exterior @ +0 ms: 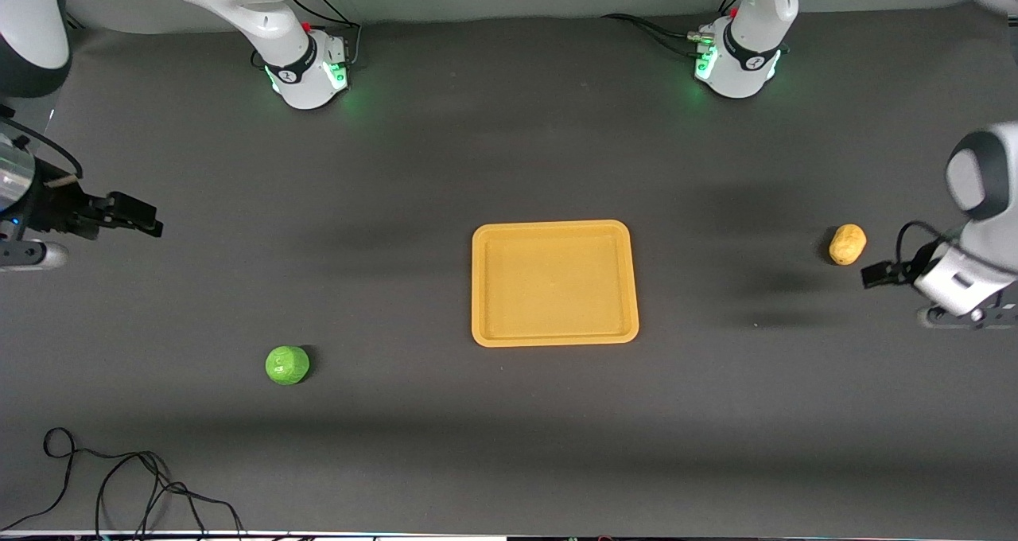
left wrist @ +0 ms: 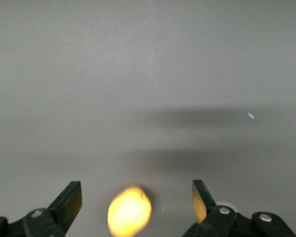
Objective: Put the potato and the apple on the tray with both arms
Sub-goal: 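Grasp the yellow potato with the left gripper while the right gripper grasps the apple, then carry the potato onto the tray with the left gripper while the right lifts the apple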
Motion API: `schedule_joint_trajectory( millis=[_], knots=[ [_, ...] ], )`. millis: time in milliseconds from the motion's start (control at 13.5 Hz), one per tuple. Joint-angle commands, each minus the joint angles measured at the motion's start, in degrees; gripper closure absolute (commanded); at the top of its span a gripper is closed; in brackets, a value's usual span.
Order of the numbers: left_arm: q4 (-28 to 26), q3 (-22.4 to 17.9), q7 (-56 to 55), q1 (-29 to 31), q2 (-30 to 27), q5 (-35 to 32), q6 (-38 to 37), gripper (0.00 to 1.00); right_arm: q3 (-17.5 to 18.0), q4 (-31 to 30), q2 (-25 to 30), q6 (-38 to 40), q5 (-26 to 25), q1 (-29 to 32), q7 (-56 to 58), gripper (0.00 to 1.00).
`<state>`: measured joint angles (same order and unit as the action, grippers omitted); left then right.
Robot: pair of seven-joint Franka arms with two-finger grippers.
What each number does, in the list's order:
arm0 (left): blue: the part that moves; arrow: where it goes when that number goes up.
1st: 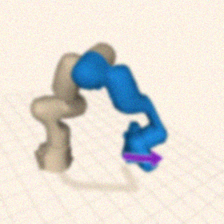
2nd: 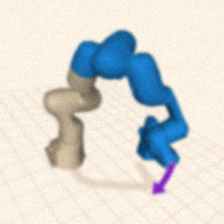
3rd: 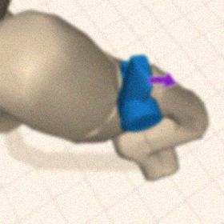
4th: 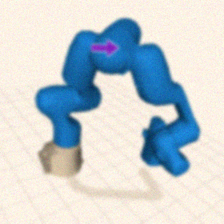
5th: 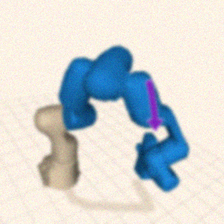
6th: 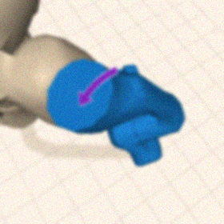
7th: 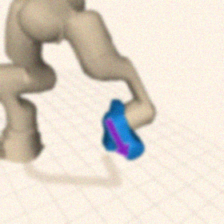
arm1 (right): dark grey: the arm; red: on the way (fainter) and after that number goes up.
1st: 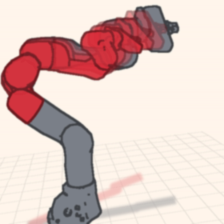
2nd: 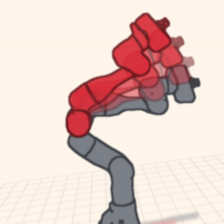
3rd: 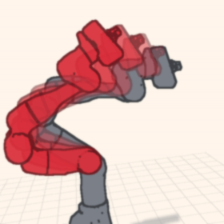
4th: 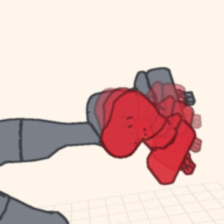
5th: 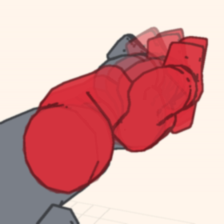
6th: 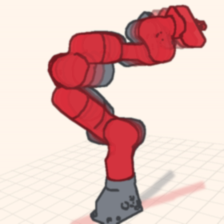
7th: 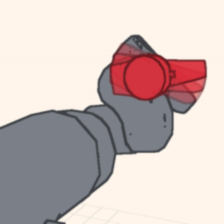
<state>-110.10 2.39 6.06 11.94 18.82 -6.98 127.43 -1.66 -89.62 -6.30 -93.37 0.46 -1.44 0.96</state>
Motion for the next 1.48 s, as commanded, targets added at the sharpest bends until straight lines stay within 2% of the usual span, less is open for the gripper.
schedule_joint_trajectory(
  millis=[0, 148, 222, 370, 519, 741, 889, 963, 1037, 1111, 1185, 1333, 1407],
  knots=[
    [-9.67, 0.34, 2.28, 2.99, 0.25, -0.84, 11.32, 0.01, -0.01, 11.18, -9.49, 0.03, 0.86, -2.16, 0.18, 0.0],
    [-11.45, 0.25, 4.66, 5.0, 0.7, -0.84, 10.05, 0.01, 0.08, 20.59, -16.52, 0.64, 0.95, -2.95, 0.35, 0.0],
    [-12.15, 0.34, 4.32, 5.54, 0.35, -0.67, 7.51, 0.01, 0.08, 22.46, -18.3, 0.64, 0.95, -3.21, 0.44, 0.0],
    [-12.16, 0.25, 4.57, 6.42, -0.18, -0.58, 3.63, 0.01, 0.08, 22.04, -19.01, 0.12, 1.03, -3.3, 0.62, 0.0],
    [-12.33, 0.25, 6.24, 7.39, 0.87, -0.67, 3.18, 0.01, 0.17, 21.42, -21.99, -2.5, 1.03, -3.74, 0.27, 0.0],
    [-12.33, 0.51, 6.33, 6.95, 2.27, -0.05, 1.77, 0.02, 0.17, 14.77, -25.42, -11.54, 2.78, -4.01, 0.27, 0.0],
    [-13.38, 0.43, 6.68, 6.78, 2.8, -0.14, 1.77, 0.03, 0.16, 7.4, -25.87, -21.63, 3.67, -4.01, 0.27, 0.0],
    [-13.47, 0.51, 7.47, 6.78, 3.41, -0.49, 1.68, 0.07, 0.17, 4.14, -26.22, -26.21, 3.84, -3.92, 0.27, 0.0],
    [-13.47, 0.43, 10.09, 6.78, 3.86, -0.66, 1.85, 0.21, 0.17, 1.58, -26.49, -30.34, 3.85, -4.01, 0.27, 0.0],
    [-13.39, 0.43, 12.46, 7.3, 4.21, -0.67, 1.86, 0.51, 0.17, -0.18, -27.36, -33.78, 3.85, -4.01, 0.27, 0.0],
    [-13.21, 0.43, 13.1, 7.83, 3.95, -0.67, 1.68, 0.73, 0.17, -1.24, -28.58, -36.59, 3.85, -3.83, 0.35, 0.0],
    [-11.03, 0.6, 11.97, 7.22, 2.29, -0.32, -2.51, 0.93, 0.17, -1.96, -31.31, -40.04, 3.85, -3.74, 0.7, 0.0],
    [-8.14, 1.21, 10.66, 6.17, 2.1, 0.12, -6.71, 0.96, 0.17, -2.39, -32.1, -41.27, 3.85, -3.74, 0.71, 0.0]
  ],
)
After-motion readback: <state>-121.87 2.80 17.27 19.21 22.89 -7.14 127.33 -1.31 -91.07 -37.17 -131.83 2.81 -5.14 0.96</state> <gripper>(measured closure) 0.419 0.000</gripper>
